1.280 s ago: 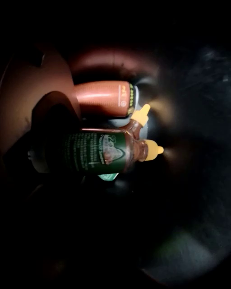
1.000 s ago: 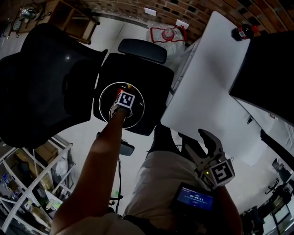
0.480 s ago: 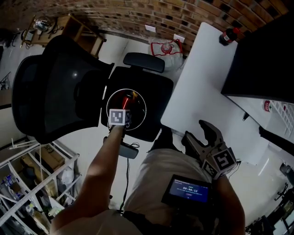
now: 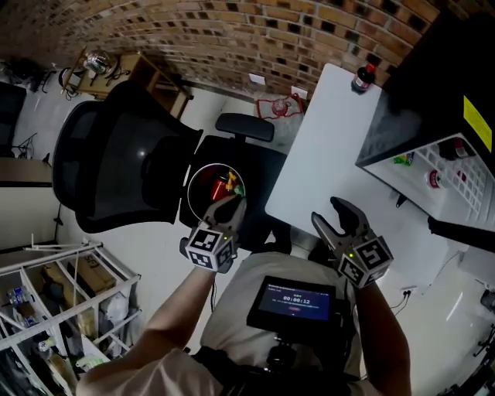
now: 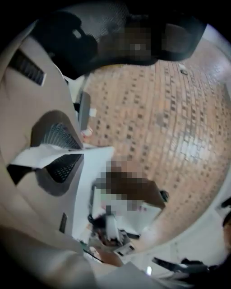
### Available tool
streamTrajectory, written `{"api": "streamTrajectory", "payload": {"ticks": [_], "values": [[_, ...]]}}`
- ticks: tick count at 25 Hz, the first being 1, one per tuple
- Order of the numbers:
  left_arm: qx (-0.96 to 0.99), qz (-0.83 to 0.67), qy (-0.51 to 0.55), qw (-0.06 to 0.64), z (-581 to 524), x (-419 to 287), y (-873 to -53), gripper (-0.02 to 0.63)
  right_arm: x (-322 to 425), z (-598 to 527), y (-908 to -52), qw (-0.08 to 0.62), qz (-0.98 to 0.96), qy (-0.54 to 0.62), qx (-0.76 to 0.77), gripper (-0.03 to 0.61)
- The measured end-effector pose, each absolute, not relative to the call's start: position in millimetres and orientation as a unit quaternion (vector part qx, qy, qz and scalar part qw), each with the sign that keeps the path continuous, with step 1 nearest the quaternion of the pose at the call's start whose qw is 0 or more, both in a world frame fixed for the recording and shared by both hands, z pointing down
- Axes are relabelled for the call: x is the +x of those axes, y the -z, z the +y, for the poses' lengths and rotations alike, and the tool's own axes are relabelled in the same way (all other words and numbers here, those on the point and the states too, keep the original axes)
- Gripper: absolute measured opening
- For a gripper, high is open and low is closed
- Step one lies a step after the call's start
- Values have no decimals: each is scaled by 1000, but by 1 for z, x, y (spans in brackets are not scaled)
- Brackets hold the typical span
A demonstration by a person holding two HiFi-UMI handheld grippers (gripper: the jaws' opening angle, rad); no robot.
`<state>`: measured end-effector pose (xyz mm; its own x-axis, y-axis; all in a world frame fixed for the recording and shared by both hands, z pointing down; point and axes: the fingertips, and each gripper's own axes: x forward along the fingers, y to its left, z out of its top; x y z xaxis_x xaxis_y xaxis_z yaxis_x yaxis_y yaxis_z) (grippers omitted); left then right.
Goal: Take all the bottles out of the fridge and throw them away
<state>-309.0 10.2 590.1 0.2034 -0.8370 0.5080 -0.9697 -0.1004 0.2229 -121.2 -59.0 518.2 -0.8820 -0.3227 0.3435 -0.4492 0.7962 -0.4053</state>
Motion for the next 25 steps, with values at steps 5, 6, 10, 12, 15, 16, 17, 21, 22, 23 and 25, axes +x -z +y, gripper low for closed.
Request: {"api": "streamTrajectory", "payload": {"ticks": [5, 6, 10, 12, 15, 16, 17, 21, 22, 23, 25], "values": [[797, -563, -93, 199, -15, -240, -531, 3, -95, -71, -494, 88, -940, -244, 221, 210], [806, -553, -92, 190, -21, -228, -523, 3, -88, -74, -490, 82, -940, -241, 225, 210], [825, -529, -90, 176, -40, -191, -499, 3, -58, -85, -471, 59, -942, -227, 241, 198], [836, -517, -88, 163, -52, -172, -488, 3, -42, -90, -464, 47, -941, -221, 252, 198], [850, -491, -95, 163, -65, -133, -475, 3, -14, -95, -455, 32, -938, -214, 272, 198], [857, -479, -98, 161, -70, -118, -470, 3, -4, -96, -452, 29, -936, -211, 280, 198], [865, -466, -100, 156, -75, -104, -466, 3, 6, -98, -450, 25, -934, -207, 290, 198], [895, -417, -98, 124, -89, -53, -461, 3, 47, -103, -442, 10, -924, -201, 326, 198], [900, -407, -99, 123, -90, -38, -458, 3, 58, -103, -440, 7, -922, -201, 332, 198], [904, -396, -100, 124, -90, -22, -454, 3, 68, -103, -439, 4, -920, -201, 338, 198], [913, -373, -102, 131, -90, 8, -449, 3, 88, -102, -437, -3, -915, -200, 351, 198]]}}
